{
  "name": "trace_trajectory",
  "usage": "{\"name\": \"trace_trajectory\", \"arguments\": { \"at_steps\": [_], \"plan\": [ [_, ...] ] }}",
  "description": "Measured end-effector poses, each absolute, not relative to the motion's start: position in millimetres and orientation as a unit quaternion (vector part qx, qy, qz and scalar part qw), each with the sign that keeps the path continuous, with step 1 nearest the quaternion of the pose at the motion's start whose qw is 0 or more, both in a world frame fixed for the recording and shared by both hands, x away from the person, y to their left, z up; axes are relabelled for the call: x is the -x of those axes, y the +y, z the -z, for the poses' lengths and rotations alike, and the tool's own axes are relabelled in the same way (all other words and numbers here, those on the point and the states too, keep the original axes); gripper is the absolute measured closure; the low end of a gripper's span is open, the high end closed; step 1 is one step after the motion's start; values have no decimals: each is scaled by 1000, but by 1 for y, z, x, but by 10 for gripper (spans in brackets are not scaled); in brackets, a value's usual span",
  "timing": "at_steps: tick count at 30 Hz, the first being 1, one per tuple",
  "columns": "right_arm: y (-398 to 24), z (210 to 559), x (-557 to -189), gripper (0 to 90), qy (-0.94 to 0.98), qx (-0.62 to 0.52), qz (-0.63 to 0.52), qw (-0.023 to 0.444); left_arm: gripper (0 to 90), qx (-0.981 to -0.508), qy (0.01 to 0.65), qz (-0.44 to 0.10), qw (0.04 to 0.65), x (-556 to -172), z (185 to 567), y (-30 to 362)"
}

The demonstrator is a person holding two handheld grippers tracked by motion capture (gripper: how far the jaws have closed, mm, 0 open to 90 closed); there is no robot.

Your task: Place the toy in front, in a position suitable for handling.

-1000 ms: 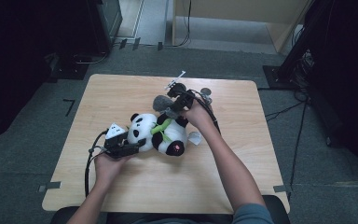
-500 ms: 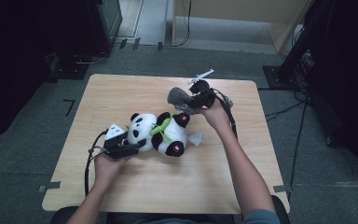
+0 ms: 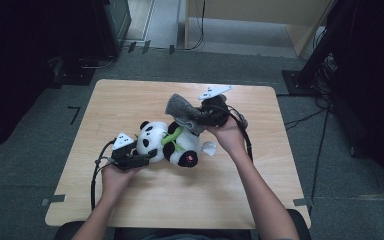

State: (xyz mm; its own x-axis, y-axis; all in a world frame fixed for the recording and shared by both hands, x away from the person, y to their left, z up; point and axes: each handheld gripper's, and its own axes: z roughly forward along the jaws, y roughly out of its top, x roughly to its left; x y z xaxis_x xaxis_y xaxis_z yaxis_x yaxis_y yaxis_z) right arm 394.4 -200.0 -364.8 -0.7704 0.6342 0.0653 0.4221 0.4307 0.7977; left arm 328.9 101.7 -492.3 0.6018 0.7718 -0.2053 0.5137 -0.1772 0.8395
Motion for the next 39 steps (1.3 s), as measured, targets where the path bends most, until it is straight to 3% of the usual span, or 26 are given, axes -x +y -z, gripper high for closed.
{"name": "trace_trajectory", "arguments": {
  "at_steps": [10,13,14,22,34,39],
  "plan": [
    [-119,381,-395,697,867,-246,-422,95,235,-759,419,-138,478,-327,492,102],
    [-102,394,-403,514,879,-239,-402,88,237,-760,418,-139,477,-327,491,102],
    [-98,397,-404,489,883,-236,-396,91,237,-760,419,-140,476,-327,491,101],
    [-98,405,-406,693,875,-267,-399,67,260,-756,432,-136,473,-328,491,101],
    [-147,404,-390,719,860,-278,-409,122,269,-752,440,-129,474,-329,491,101],
    [-167,401,-383,738,854,-289,-414,125,268,-751,440,-129,475,-329,492,101]
  ]
}}
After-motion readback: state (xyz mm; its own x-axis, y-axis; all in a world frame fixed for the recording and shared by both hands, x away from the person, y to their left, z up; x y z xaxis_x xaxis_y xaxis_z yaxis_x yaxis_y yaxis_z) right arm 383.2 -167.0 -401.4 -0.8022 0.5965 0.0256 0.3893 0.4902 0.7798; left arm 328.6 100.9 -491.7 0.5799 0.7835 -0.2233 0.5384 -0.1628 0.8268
